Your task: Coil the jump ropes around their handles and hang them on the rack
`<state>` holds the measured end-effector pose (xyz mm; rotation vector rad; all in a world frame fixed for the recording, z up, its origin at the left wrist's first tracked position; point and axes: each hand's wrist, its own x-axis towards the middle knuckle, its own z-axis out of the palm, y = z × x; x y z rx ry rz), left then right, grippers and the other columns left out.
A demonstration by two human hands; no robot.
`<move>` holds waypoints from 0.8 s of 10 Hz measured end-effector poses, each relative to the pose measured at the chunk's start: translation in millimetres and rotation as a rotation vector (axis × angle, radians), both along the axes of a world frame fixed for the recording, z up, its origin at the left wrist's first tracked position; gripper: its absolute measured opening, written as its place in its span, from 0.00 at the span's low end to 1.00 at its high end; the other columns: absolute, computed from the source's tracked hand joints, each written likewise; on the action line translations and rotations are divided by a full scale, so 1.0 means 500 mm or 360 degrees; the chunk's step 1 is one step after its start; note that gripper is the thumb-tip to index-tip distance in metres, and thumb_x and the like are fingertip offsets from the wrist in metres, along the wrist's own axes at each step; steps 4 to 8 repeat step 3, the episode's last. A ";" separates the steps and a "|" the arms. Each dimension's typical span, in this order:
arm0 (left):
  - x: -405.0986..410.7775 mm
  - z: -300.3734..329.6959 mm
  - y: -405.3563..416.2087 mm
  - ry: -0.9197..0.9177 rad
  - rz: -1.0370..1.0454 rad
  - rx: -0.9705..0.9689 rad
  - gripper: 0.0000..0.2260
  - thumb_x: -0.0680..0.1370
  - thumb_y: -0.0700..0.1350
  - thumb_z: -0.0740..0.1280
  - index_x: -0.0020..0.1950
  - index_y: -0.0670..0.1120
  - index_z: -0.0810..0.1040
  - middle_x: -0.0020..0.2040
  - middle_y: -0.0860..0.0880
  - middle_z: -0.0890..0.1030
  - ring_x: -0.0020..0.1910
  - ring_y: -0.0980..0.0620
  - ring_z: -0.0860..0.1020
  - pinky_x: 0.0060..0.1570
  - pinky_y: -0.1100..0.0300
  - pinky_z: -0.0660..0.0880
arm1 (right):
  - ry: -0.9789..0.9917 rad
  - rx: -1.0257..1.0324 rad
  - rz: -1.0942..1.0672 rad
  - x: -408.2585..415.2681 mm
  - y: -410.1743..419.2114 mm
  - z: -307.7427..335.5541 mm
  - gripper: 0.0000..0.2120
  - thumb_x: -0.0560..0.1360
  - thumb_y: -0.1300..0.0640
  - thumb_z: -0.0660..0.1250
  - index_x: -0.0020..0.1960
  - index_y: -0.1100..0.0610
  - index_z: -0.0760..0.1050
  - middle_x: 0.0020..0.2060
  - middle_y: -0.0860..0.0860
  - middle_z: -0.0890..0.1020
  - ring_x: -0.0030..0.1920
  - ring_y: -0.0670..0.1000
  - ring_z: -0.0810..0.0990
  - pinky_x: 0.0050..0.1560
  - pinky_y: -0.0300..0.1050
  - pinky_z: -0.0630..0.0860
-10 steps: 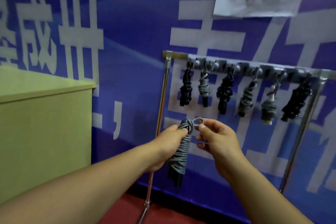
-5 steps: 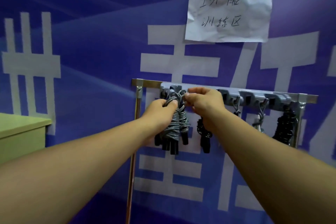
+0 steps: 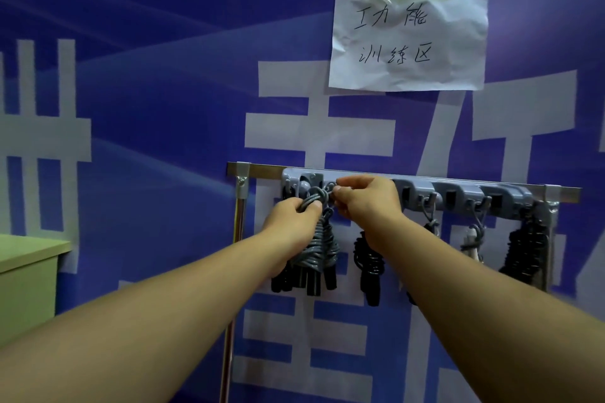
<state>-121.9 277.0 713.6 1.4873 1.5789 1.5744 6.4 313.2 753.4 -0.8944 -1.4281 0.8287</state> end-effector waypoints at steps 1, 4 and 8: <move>0.007 -0.015 0.000 -0.0007 0.0018 -0.0007 0.11 0.80 0.59 0.63 0.47 0.55 0.81 0.47 0.49 0.85 0.48 0.47 0.83 0.56 0.45 0.80 | 0.0050 -0.0043 0.0001 0.004 0.008 -0.018 0.05 0.77 0.66 0.69 0.51 0.60 0.81 0.40 0.57 0.83 0.33 0.49 0.80 0.34 0.40 0.76; 0.026 -0.054 -0.013 0.0041 0.0086 -0.0058 0.16 0.82 0.59 0.61 0.68 0.58 0.75 0.56 0.54 0.80 0.52 0.51 0.77 0.54 0.53 0.76 | -0.0119 0.0007 0.0089 0.013 -0.007 -0.082 0.15 0.76 0.63 0.70 0.55 0.44 0.79 0.41 0.52 0.85 0.37 0.50 0.82 0.42 0.49 0.83; 0.026 -0.054 -0.013 0.0041 0.0086 -0.0058 0.16 0.82 0.59 0.61 0.68 0.58 0.75 0.56 0.54 0.80 0.52 0.51 0.77 0.54 0.53 0.76 | -0.0119 0.0007 0.0089 0.013 -0.007 -0.082 0.15 0.76 0.63 0.70 0.55 0.44 0.79 0.41 0.52 0.85 0.37 0.50 0.82 0.42 0.49 0.83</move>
